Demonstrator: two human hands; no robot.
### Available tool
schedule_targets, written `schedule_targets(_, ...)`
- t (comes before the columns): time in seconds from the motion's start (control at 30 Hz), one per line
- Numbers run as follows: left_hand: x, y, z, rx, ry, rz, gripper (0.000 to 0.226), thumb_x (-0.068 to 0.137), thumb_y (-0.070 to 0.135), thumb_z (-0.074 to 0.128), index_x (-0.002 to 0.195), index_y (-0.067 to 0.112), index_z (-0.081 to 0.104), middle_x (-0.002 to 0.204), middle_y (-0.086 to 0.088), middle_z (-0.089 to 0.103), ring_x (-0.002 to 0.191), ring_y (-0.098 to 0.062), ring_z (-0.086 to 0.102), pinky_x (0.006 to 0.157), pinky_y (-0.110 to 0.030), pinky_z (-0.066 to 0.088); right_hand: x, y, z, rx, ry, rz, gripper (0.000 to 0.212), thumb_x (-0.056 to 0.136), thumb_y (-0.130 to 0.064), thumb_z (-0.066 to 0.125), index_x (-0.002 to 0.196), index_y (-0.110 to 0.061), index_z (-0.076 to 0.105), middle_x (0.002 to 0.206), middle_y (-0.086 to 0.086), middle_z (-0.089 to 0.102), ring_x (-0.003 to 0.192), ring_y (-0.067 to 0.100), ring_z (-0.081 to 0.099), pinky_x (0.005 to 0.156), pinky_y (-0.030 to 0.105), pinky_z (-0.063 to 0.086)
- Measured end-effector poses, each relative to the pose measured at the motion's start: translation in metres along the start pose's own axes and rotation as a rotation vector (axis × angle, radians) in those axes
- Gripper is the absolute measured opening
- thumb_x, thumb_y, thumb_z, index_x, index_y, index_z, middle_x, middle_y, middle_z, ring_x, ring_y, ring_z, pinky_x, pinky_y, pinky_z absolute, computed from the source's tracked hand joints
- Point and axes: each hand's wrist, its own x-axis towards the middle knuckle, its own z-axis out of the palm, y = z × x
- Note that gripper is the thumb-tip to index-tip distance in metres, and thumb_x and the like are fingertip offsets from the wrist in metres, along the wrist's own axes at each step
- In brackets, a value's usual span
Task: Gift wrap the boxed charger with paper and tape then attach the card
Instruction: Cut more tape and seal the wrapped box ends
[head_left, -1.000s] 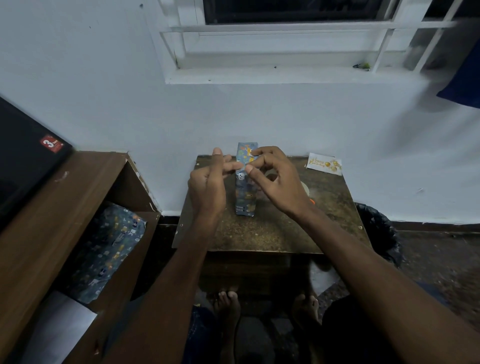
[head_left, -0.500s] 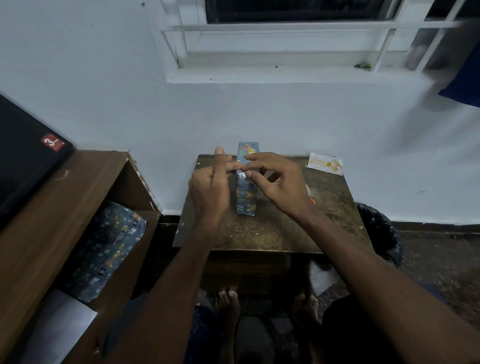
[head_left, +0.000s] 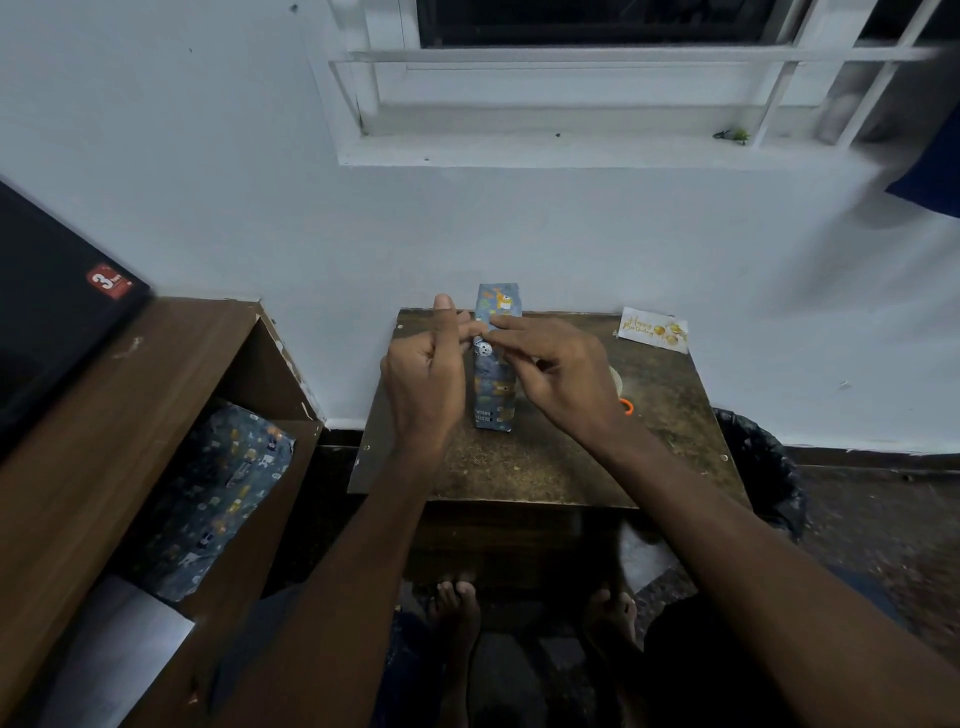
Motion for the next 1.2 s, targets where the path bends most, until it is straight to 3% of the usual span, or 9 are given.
schedule_targets(0.13, -0.002, 0.001, 0.001, 0.068, 0.0, 0.041, 0.069, 0.103, 0.072, 0.036, 0.093, 0.025, 0.086, 0.095, 0.018, 0.081, 0.091, -0.002, 0.078, 0.088, -0.03, 0.06, 0.0, 0.001, -0.001, -0.11, -0.039, -0.056, 0.039, 0.09, 0.0, 0.07, 0.124, -0.017, 0.077, 0.129, 0.003, 0.074, 0.111, 0.024, 0.071, 0.09, 0.042, 0.059)
schedule_targets(0.3, 0.0, 0.005, -0.003, -0.054, -0.01, -0.039, 0.057, 0.114, 0.05, 0.037, 0.112, 0.015, 0.082, 0.098, 0.003, 0.083, 0.091, -0.004, 0.078, 0.08, -0.006, 0.051, 0.001, -0.002, -0.002, -0.156, -0.146, -0.166, 0.049, 0.088, 0.01, 0.061, 0.132, -0.01, 0.069, 0.132, 0.01, 0.065, 0.103, 0.035, 0.064, 0.082, 0.042, 0.054)
schedule_targets(0.4, 0.003, 0.005, -0.004, -0.081, -0.011, -0.06, 0.057, 0.115, 0.046, 0.037, 0.111, 0.012, 0.082, 0.097, -0.003, 0.083, 0.088, -0.005, 0.079, 0.076, -0.008, 0.052, -0.004, 0.003, -0.002, -0.234, -0.118, -0.147, 0.047, 0.089, 0.001, 0.064, 0.13, -0.02, 0.072, 0.136, 0.005, 0.066, 0.113, 0.03, 0.067, 0.073, 0.042, 0.06)
schedule_targets(0.57, 0.008, 0.001, 0.002, -0.099, -0.031, -0.095, 0.053, 0.115, 0.042, 0.042, 0.111, 0.007, 0.081, 0.099, -0.003, 0.082, 0.089, -0.013, 0.08, 0.075, -0.016, 0.059, -0.005, 0.002, -0.005, -0.092, 0.077, -0.037, 0.014, 0.086, -0.007, 0.078, 0.096, -0.016, 0.078, 0.111, -0.005, 0.075, 0.094, 0.012, 0.071, 0.067, 0.039, 0.058)
schedule_targets(0.67, 0.011, -0.002, 0.004, -0.087, -0.039, -0.104, 0.054, 0.115, 0.042, 0.041, 0.108, 0.007, 0.082, 0.095, -0.002, 0.083, 0.087, -0.013, 0.08, 0.073, -0.015, 0.058, -0.001, -0.001, -0.006, -0.076, -0.009, -0.009, 0.025, 0.092, -0.012, 0.073, 0.117, -0.018, 0.074, 0.113, -0.004, 0.067, 0.095, 0.012, 0.065, 0.073, 0.036, 0.056)
schedule_targets(0.8, 0.015, -0.006, 0.004, -0.013, -0.008, -0.076, 0.054, 0.114, 0.045, 0.042, 0.103, 0.014, 0.084, 0.091, 0.005, 0.082, 0.082, -0.01, 0.08, 0.076, -0.018, 0.059, 0.003, -0.005, -0.007, -0.211, -0.223, -0.085, 0.047, 0.094, -0.009, 0.061, 0.138, -0.025, 0.065, 0.126, 0.003, 0.053, 0.097, 0.018, 0.057, 0.057, 0.032, 0.047)
schedule_targets(0.97, 0.016, -0.006, 0.002, 0.039, -0.012, -0.03, 0.052, 0.112, 0.049, 0.044, 0.098, 0.021, 0.085, 0.085, 0.008, 0.082, 0.08, -0.008, 0.079, 0.082, -0.027, 0.06, 0.004, -0.011, -0.006, -0.375, -0.277, -0.141, 0.058, 0.087, -0.007, 0.065, 0.142, -0.026, 0.059, 0.125, 0.011, 0.048, 0.101, 0.027, 0.051, 0.059, 0.03, 0.038)
schedule_targets(1.1, 0.02, -0.007, 0.003, 0.115, -0.07, -0.033, 0.026, 0.1, 0.042, 0.065, 0.108, 0.026, 0.084, 0.1, 0.015, 0.081, 0.096, -0.007, 0.077, 0.093, -0.038, 0.061, -0.004, -0.008, 0.002, -0.055, -0.102, 0.113, 0.072, 0.087, -0.026, 0.079, 0.152, -0.02, 0.05, 0.13, 0.005, 0.047, 0.116, 0.017, 0.052, 0.087, 0.033, 0.053)
schedule_targets(1.2, 0.021, -0.004, 0.007, 0.168, -0.197, -0.094, 0.051, 0.094, 0.042, 0.078, 0.141, 0.027, 0.068, 0.114, 0.021, 0.072, 0.102, 0.016, 0.065, 0.104, -0.031, 0.055, -0.005, -0.011, 0.006, 0.182, -0.011, 0.477, 0.095, 0.078, -0.038, 0.09, 0.155, -0.018, 0.037, 0.134, -0.007, 0.051, 0.119, 0.004, 0.056, 0.093, 0.017, 0.049)
